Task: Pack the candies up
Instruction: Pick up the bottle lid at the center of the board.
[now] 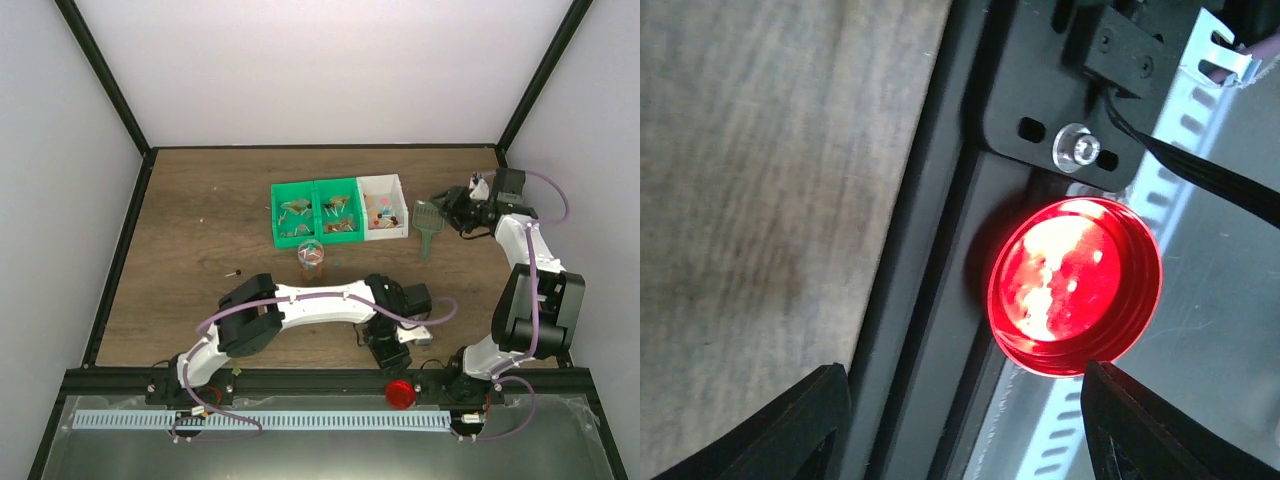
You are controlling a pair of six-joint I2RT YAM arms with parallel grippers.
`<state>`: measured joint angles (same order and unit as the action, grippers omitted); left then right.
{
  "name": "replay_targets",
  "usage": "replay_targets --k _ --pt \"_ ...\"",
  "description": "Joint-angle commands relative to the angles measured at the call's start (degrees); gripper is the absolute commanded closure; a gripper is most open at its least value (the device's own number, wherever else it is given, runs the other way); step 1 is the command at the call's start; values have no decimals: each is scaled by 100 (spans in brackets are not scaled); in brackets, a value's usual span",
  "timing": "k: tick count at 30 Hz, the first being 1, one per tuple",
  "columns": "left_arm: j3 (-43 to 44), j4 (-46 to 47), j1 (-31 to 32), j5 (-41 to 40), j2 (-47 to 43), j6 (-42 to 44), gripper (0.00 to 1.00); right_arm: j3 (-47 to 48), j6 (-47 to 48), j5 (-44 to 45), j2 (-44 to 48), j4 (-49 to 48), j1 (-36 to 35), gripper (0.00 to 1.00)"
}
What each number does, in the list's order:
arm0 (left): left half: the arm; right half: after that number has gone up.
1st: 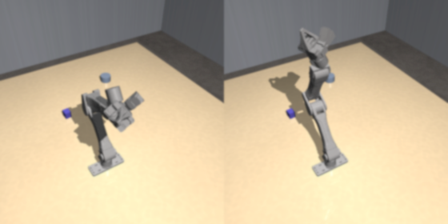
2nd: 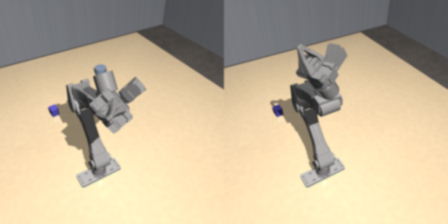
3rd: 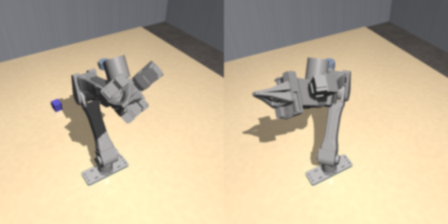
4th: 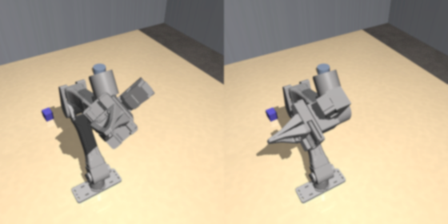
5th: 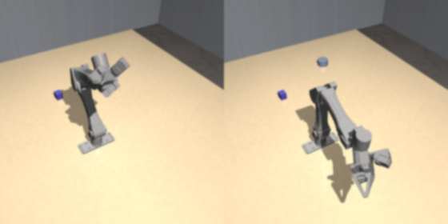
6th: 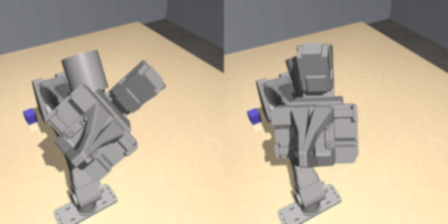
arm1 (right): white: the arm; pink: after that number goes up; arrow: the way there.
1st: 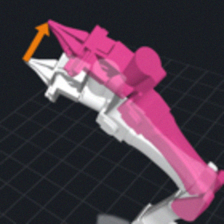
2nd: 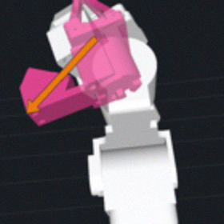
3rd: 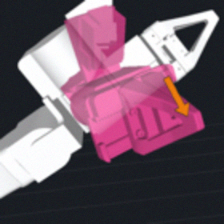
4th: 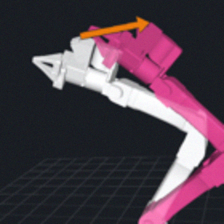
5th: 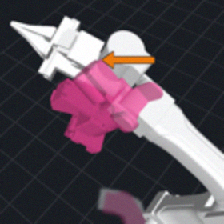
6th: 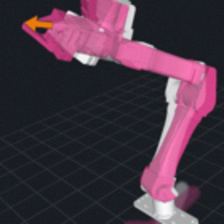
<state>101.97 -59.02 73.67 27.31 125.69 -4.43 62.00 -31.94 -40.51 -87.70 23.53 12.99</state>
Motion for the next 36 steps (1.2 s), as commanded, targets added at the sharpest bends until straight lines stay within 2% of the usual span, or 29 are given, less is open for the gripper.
replay_targets --k 1,12,16,30,36 --pt "-90 266 84 99 -5 -331 35 -2 91 -133 -31 -40 50 51" --pt "-278 547 295 149 166 -559 36 -167 234 -93 -10 -14 54 51" --pt "-274 578 331 186 229 -624 46 -45 341 -88 -89 123 54 51" --pt "-486 642 555 122 373 -808 48 -233 419 -66 -24 129 67 51" --pt "-468 673 578 108 430 -907 61 -361 480 -71 32 142 76 51"
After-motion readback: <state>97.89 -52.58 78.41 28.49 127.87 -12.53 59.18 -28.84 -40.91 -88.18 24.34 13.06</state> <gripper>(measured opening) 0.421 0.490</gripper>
